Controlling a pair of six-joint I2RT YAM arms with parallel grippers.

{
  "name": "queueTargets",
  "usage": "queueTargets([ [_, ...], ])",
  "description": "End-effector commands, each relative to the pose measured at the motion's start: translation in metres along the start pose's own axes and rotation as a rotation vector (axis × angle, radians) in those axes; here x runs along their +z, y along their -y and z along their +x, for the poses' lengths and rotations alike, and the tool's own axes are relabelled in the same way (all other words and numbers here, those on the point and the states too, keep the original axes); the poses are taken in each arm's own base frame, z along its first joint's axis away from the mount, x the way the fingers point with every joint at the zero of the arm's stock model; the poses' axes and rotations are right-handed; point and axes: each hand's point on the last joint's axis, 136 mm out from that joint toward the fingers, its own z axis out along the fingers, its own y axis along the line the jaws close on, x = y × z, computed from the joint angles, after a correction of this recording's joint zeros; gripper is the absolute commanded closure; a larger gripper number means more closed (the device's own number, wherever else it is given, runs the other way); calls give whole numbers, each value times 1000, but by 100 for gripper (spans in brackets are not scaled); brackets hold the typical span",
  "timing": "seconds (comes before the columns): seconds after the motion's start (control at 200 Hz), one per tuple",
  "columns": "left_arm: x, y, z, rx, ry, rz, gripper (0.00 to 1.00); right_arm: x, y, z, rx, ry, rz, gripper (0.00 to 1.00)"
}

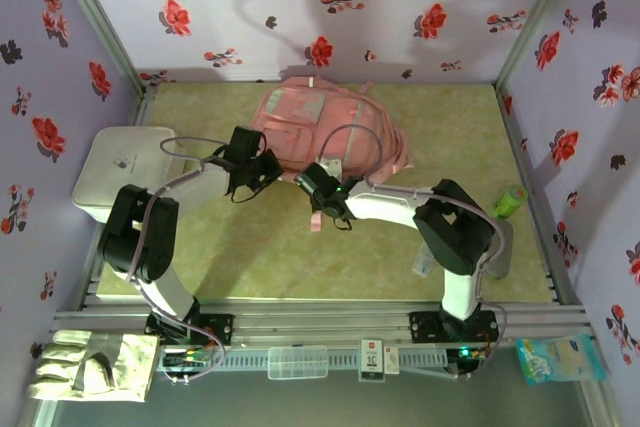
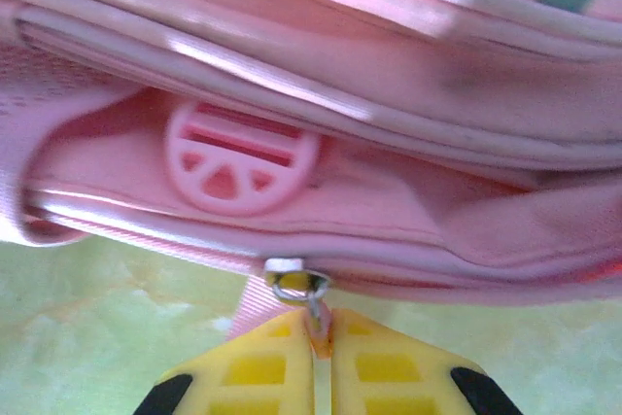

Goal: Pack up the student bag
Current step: Zip the student bag at the center of the table.

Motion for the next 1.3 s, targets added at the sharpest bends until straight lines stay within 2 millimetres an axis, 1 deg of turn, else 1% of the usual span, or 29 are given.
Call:
queueTargets([
  [0.0, -11, 13, -21, 40, 72, 29, 100, -6, 33, 2, 63, -3, 90, 90],
  [0.05, -11, 13, -21, 38, 71, 28, 100, -6, 30, 0, 58, -4, 73, 90],
  [0.17, -12, 15, -22, 38, 70, 33, 100, -4, 11, -5, 18, -17, 7, 87],
  [0.255, -13, 16, -21, 38, 70, 38, 100, 0, 5, -8, 7, -20, 2, 85],
  [0.585, -12, 14, -19, 41, 62, 33, 100, 12, -2, -19, -15, 5, 33, 79],
  [0.73, -13, 15, -19, 45, 63, 35, 100, 15, -2, -21, -15, 6, 52, 82],
  [0.9, -13, 14, -20, 46, 66, 32, 100, 13, 9, -21, 9, 22, 90, 89],
  [1.065, -11, 12, -21, 48, 68, 24, 100, 3, 21, -21, 36, 52, 107, 96],
  [1.2, -12, 8, -26, 58, 83, 4, 100, -8, 43, -18, 73, 85, 155, 98],
  [1.295, -12, 1, -30, 63, 96, -17, 100, -14, 63, -12, 94, 97, 190, 100],
])
